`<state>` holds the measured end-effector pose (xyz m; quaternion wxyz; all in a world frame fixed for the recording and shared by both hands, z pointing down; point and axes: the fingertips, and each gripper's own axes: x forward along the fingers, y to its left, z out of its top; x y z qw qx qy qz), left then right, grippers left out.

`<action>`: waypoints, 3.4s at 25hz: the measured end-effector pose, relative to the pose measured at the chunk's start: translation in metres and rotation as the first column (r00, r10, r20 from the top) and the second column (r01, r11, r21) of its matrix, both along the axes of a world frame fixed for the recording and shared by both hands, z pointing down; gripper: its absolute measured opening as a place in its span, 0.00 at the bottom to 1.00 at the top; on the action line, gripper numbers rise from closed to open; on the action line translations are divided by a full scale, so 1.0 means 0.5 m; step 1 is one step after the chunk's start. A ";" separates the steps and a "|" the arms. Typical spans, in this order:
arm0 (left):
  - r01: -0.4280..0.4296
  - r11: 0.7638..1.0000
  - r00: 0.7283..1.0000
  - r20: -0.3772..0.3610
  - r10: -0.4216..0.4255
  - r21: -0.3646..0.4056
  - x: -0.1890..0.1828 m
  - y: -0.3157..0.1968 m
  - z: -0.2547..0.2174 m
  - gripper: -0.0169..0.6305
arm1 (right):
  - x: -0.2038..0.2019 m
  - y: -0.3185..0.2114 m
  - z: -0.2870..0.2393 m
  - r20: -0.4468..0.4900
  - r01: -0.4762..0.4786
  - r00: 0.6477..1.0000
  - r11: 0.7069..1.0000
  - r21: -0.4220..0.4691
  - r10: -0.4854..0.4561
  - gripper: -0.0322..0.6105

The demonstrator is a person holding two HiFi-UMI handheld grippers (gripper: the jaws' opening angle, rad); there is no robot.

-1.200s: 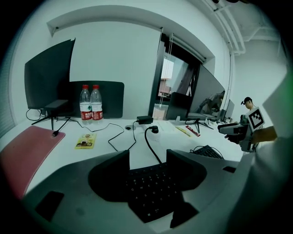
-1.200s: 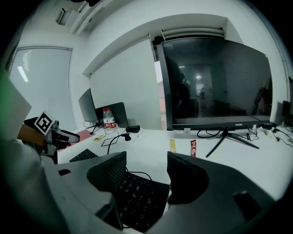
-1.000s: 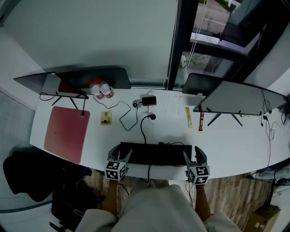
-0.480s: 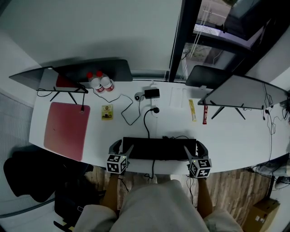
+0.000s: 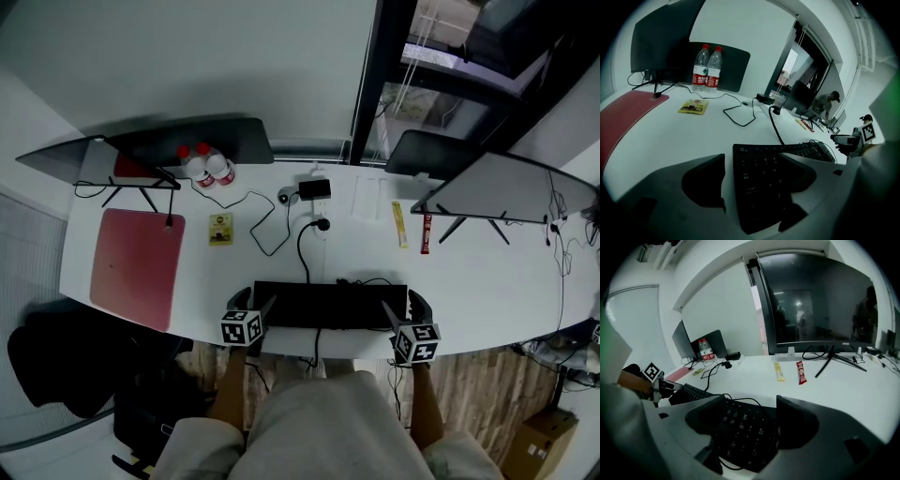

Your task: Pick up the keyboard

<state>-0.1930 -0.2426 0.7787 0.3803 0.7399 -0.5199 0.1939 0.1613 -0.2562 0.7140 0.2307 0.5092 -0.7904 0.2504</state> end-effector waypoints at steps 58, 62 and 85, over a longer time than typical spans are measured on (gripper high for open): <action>-0.009 0.999 0.999 -0.046 0.008 -0.036 0.029 -0.011 0.024 0.54 | 0.022 -0.019 0.143 0.031 -0.087 0.995 0.966 -0.243 0.097 0.71; -0.005 0.999 0.999 -0.042 0.003 -0.039 0.029 -0.013 0.025 0.54 | 0.023 -0.018 0.142 0.022 -0.094 0.994 0.966 -0.239 0.103 0.72; 0.014 1.000 0.997 -0.071 -0.015 -0.016 0.032 0.011 -0.015 0.54 | 0.021 -0.008 0.082 -0.011 -0.078 0.997 0.982 -0.173 0.078 0.71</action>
